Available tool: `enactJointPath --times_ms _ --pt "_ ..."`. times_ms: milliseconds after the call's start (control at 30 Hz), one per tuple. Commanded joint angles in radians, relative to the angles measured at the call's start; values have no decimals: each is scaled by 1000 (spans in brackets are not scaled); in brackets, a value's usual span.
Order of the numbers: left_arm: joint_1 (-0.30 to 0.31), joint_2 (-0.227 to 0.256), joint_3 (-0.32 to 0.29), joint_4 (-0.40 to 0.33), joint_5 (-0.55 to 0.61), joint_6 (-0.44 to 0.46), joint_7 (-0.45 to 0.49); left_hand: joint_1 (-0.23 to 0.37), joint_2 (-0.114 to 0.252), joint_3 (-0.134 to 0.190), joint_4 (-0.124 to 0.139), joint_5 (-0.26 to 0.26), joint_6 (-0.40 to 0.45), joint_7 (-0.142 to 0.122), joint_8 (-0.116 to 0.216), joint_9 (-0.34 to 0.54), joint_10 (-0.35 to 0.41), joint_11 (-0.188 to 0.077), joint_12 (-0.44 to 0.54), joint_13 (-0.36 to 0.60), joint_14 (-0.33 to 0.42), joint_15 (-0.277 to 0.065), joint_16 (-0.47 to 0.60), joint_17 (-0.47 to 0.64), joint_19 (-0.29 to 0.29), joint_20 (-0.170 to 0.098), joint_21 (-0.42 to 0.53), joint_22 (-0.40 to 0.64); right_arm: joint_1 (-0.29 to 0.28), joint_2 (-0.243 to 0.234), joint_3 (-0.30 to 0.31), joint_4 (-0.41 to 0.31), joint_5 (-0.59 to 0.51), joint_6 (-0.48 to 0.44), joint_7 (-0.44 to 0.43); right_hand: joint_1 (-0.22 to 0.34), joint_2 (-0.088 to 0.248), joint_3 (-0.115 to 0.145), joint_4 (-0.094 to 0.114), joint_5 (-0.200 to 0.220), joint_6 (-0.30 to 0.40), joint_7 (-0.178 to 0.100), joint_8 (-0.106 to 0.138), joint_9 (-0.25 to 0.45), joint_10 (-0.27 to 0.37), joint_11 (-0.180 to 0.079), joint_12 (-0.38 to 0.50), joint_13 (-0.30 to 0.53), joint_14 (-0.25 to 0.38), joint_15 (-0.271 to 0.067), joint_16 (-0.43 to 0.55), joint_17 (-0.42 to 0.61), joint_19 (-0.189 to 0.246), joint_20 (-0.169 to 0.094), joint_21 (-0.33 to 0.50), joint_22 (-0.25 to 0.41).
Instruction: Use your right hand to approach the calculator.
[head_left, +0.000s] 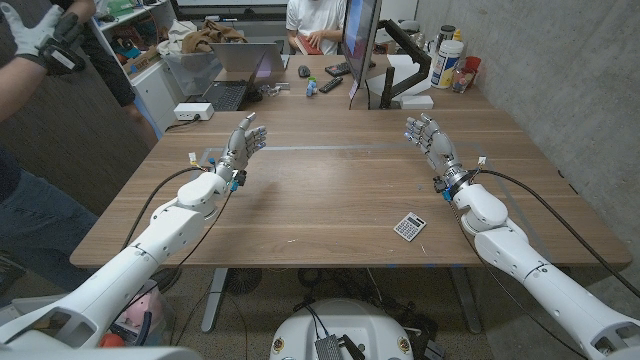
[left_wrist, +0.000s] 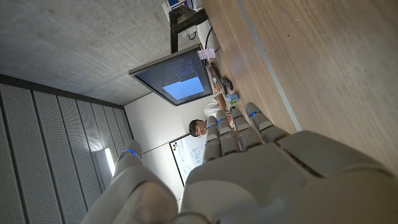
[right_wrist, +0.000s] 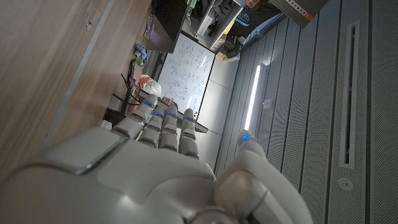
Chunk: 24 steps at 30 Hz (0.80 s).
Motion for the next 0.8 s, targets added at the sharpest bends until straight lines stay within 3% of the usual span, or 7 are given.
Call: enactJointPath --times_ms 33,800 --pt "12 16 -8 -16 2 5 3 6 0 -6 1 6 9 -2 -5 2 4 4 -2 6 7 -19 -1 3 6 -47 -2 2 -25 -11 7 -24 -23 28 -13 11 1 0 -5 3 2 -5 -2 2 10 -2 -2 4 4 3 -3 4 1 -28 -1 5" --pt "26 32 -22 -39 -1 16 16 9 3 -11 3 9 14 -2 -7 2 7 4 -3 6 9 -18 -2 4 8 -43 -15 3 -56 -18 16 -39 -57 61 -37 17 0 -2 -9 4 9 -13 -5 3 21 -21 -2 4 12 -6 -1 3 3 -32 -3 5"
